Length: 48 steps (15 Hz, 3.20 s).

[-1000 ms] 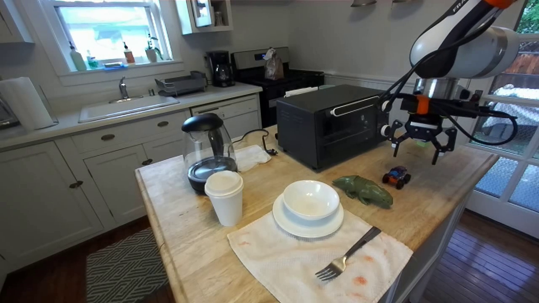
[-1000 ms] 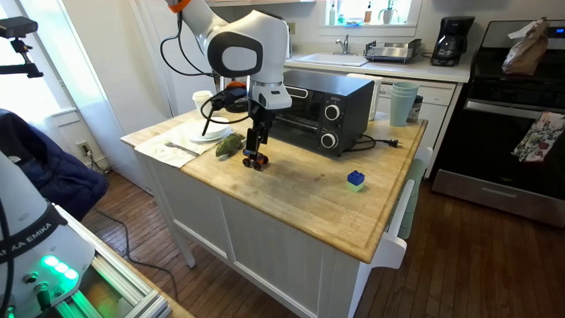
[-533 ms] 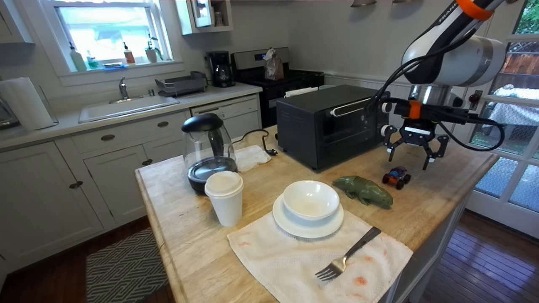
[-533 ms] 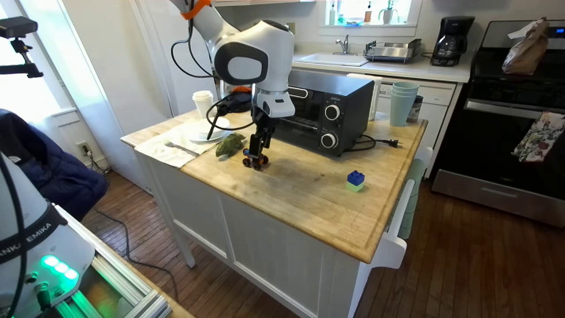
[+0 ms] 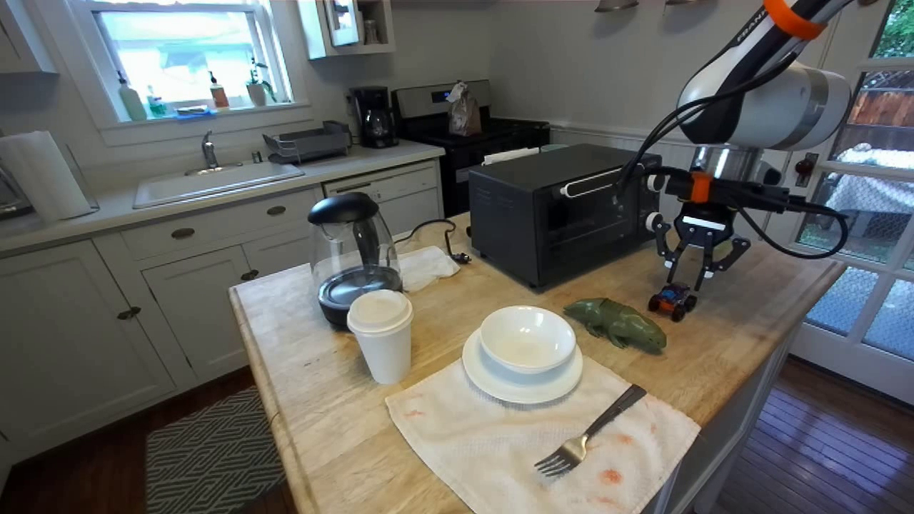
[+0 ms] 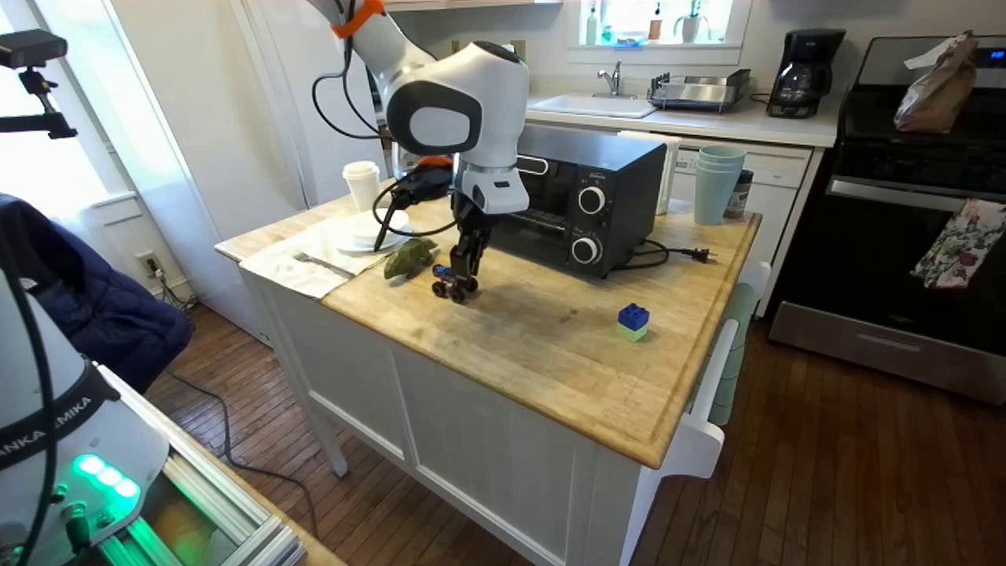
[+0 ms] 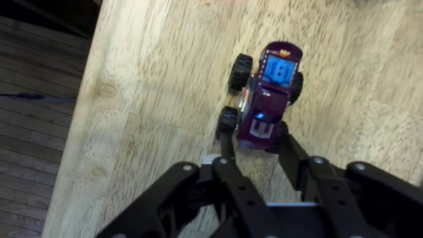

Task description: Turn the toy car upside down

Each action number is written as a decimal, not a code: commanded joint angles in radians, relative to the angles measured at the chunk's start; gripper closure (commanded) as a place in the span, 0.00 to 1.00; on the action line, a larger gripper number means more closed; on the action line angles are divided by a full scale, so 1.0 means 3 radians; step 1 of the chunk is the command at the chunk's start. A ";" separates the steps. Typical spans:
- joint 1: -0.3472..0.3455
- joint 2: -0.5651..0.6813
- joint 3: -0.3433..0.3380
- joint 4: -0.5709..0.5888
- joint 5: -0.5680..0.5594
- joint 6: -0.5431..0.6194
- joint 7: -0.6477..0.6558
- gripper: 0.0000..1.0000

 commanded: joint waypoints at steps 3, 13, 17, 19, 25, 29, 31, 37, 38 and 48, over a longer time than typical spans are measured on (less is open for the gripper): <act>-0.0043 0.0043 0.0028 0.0085 0.0149 -0.0019 -0.0121 0.52; -0.0040 0.0068 0.0047 0.0092 0.0199 -0.0033 -0.0128 0.20; -0.0037 0.0083 0.0063 0.0095 0.0222 -0.0034 -0.0145 0.54; -0.0036 0.0086 0.0067 0.0095 0.0222 -0.0037 -0.0151 0.72; -0.0029 0.0070 0.0059 0.0099 0.0198 -0.0037 -0.0148 0.93; 0.0021 -0.0022 0.0010 0.0086 0.0072 -0.0045 -0.0068 0.93; 0.0067 -0.0072 -0.0029 0.0077 0.0013 0.0015 0.0049 0.93; 0.0416 -0.0115 -0.0345 0.0024 -0.0959 0.0404 0.0735 0.93; 0.0497 -0.0108 -0.0419 0.0017 -0.1209 0.0465 0.0899 0.93; 0.1031 0.0017 -0.0898 0.0036 -0.3323 0.0807 0.2579 0.93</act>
